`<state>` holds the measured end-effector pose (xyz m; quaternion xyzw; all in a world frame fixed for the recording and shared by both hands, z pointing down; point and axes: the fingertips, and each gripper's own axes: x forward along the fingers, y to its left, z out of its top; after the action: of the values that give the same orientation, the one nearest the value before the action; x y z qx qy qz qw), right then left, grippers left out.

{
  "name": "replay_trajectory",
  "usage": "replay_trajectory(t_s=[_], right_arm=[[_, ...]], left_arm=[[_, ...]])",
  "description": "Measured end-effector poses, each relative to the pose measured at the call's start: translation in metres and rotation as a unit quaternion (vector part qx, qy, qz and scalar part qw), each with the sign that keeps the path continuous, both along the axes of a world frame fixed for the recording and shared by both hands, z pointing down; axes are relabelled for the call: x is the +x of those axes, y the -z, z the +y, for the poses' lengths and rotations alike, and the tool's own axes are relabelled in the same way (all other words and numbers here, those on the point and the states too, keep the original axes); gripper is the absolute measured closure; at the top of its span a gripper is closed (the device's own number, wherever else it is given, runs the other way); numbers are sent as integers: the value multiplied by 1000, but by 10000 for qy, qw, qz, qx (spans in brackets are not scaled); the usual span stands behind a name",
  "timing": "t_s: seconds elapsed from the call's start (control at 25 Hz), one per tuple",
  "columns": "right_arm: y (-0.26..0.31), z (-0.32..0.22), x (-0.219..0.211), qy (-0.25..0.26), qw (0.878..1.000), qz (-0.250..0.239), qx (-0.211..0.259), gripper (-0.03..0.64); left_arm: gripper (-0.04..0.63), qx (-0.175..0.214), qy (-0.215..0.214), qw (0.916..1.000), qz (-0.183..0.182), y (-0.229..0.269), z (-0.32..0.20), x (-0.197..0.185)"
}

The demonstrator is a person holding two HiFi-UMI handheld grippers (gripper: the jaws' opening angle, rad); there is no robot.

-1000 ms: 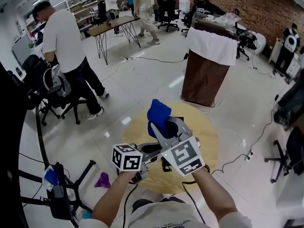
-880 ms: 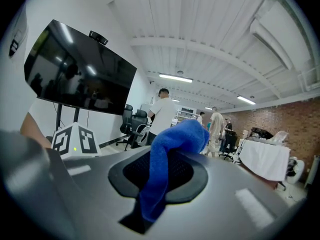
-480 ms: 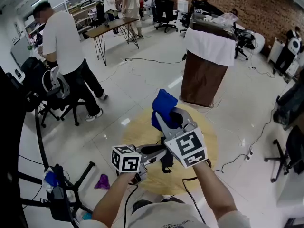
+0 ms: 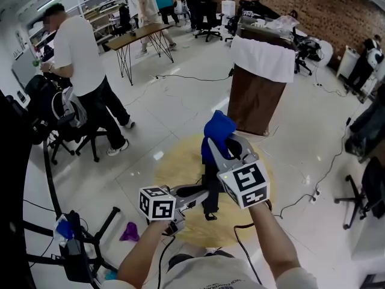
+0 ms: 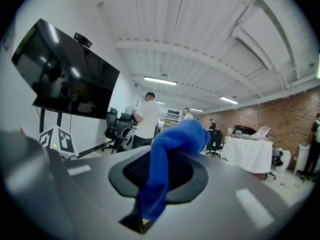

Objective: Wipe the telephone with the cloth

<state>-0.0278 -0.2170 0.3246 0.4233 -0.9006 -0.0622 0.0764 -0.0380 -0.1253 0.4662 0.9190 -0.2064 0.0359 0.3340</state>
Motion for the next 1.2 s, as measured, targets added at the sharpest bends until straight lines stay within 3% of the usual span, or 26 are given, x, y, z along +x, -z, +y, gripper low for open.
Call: replay_trajectory(t_s=[0.72,1.2], right_arm=[[-16,-6,42,-388,9991,-24,-139,555],[-39,12,40,-316,9990,1,-319,555]], left_arm=[[534,21,68,9999,140,6,-1,-1],[534,30,190,9995,259,12,-11,-5]])
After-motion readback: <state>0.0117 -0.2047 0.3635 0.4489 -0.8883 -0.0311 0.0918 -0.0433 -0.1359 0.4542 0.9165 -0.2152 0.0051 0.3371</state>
